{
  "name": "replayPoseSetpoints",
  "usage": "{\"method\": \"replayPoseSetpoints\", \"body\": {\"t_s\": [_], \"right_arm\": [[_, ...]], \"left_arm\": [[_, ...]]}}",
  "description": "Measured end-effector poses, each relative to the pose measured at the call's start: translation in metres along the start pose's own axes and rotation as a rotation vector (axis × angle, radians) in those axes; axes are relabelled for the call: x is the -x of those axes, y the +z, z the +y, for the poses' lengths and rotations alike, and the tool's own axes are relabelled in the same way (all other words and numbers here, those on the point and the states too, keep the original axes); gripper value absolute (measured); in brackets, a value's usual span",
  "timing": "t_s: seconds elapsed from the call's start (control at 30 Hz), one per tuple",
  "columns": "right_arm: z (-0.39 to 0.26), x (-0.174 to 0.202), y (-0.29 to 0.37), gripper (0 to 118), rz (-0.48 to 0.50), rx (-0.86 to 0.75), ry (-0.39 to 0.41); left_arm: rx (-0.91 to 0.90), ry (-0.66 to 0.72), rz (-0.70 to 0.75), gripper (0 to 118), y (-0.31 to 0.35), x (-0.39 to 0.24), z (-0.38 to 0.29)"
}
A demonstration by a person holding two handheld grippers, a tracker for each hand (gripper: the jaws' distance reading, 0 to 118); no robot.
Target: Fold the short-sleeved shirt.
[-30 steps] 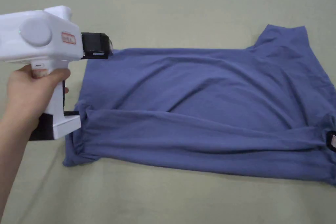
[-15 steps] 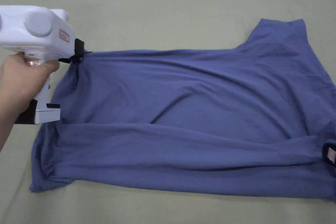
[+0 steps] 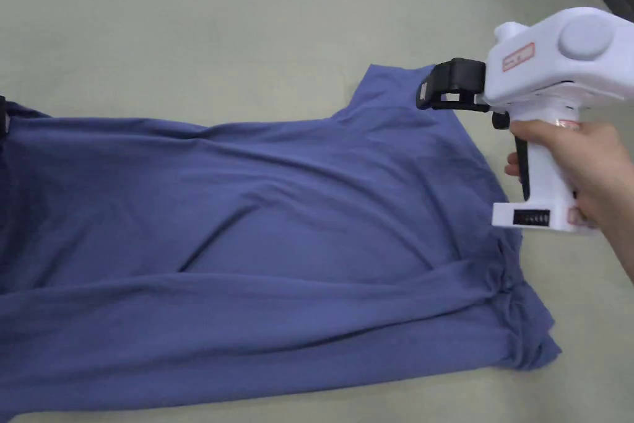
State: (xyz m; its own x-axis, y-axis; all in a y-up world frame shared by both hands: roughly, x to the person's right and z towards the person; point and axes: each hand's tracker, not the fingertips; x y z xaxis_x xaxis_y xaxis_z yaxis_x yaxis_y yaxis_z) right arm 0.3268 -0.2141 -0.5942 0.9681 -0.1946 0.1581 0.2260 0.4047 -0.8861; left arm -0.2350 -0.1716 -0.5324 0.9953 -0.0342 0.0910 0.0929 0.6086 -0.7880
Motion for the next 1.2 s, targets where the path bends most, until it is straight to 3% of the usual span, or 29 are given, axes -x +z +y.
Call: {"method": "replayPoseSetpoints", "body": {"t_s": [0.1,0.17,0.2,0.23,0.3,0.33,0.43,0.6,0.77,1.03,1.2], "right_arm": [[0.017,0.002,-0.044,113,-0.084,0.071,-0.029],[0.014,0.003,-0.061,81,-0.075,0.134,-0.05],[0.008,0.007,-0.062,80,-0.065,0.154,-0.049],[0.003,0.012,-0.055,71,-0.131,0.107,0.018],[0.001,0.016,-0.04,19,-0.104,0.084,0.041],[0.0,0.016,-0.034,3,-0.104,0.065,0.07],[-0.009,0.012,-0.015,3,-0.012,0.03,0.027],[-0.042,0.008,0.047,3,0.059,-0.082,0.107],[-0.114,-0.008,0.124,3,0.094,-0.192,0.127],[-0.26,-0.022,0.149,3,0.077,-0.1,0.133],[-0.286,-0.028,0.12,3,0.038,0.015,0.107]], "left_arm": [[0.017,0.061,-0.019,0,-0.005,0.008,0.0],[0.025,0.097,-0.032,0,-0.009,0.011,0.001],[0.027,0.106,-0.036,0,-0.011,0.012,0.001],[0.029,0.116,-0.042,0,-0.01,0.015,0.003],[0.026,0.123,-0.045,0,-0.011,0.014,0.002],[0.025,0.125,-0.039,0,-0.011,0.013,0.001],[0.008,0.136,-0.045,0,0.002,0.012,-0.005],[-0.026,0.086,-0.05,0,0.048,0.011,-0.026],[-0.032,0.025,0.02,0,0.098,0.015,-0.075],[0.16,-0.053,0.096,0,0.1,0.002,-0.179],[0.221,-0.011,0.079,0,0.083,0.0,-0.199]]}}
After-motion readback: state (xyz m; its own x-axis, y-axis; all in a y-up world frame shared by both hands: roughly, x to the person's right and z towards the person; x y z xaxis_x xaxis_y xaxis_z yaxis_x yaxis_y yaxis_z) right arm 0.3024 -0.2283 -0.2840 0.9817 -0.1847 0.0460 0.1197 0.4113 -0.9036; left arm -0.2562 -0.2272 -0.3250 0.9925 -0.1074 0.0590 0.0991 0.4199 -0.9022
